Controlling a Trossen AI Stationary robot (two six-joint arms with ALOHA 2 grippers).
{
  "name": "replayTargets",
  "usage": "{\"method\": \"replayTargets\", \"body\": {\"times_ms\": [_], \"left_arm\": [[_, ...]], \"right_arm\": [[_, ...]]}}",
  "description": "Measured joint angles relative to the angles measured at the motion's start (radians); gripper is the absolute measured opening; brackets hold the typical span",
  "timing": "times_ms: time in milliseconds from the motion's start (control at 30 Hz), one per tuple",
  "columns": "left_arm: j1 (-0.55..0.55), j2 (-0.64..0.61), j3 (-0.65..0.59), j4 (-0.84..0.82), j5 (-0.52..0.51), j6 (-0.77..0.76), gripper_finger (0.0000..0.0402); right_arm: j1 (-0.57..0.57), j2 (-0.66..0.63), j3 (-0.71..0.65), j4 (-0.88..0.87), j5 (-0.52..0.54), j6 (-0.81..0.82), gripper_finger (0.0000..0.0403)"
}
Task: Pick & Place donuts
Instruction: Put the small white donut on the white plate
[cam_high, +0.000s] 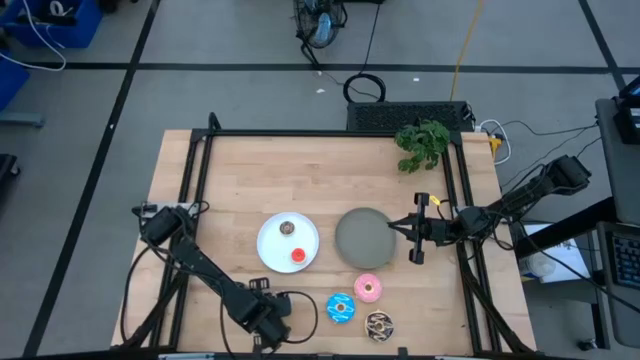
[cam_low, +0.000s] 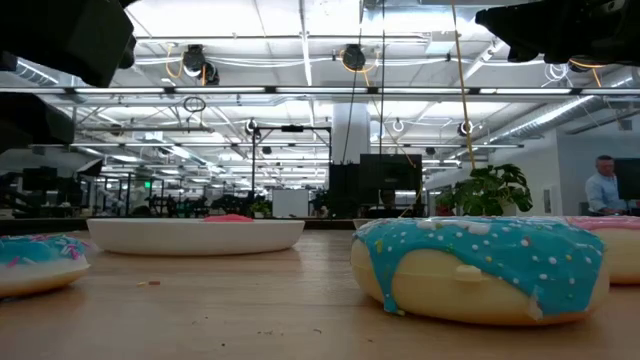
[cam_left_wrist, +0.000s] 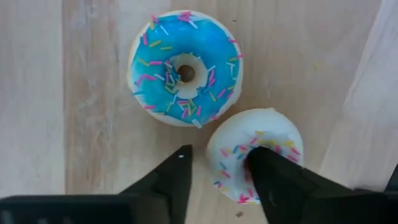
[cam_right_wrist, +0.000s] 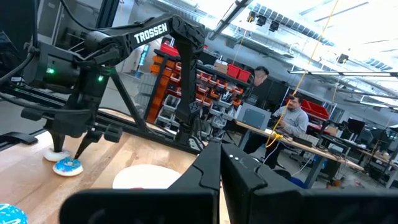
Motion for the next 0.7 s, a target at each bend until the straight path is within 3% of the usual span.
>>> {"method": "replayTargets", "body": {"times_ms": [333,533,700], "left_arm": [[0.018,-0.026,-0.004,-0.007,0.042,0.067,0.0013],[0.041,-0.134,-0.003,-0.059,0.014,0.109,0.0024],[0.103,-0.255,-0.003,-0.238,-0.116,0.134,0.0015]], "right_arm": [[0.000,0.000,0.000,0.000,0.000,-0.016,0.0000],[0.000,0.000,0.000,0.000,-0.001,-0.017,0.0000],[0.000,0.000,0.000,0.000,-0.002,-0.016,0.0000]]}}
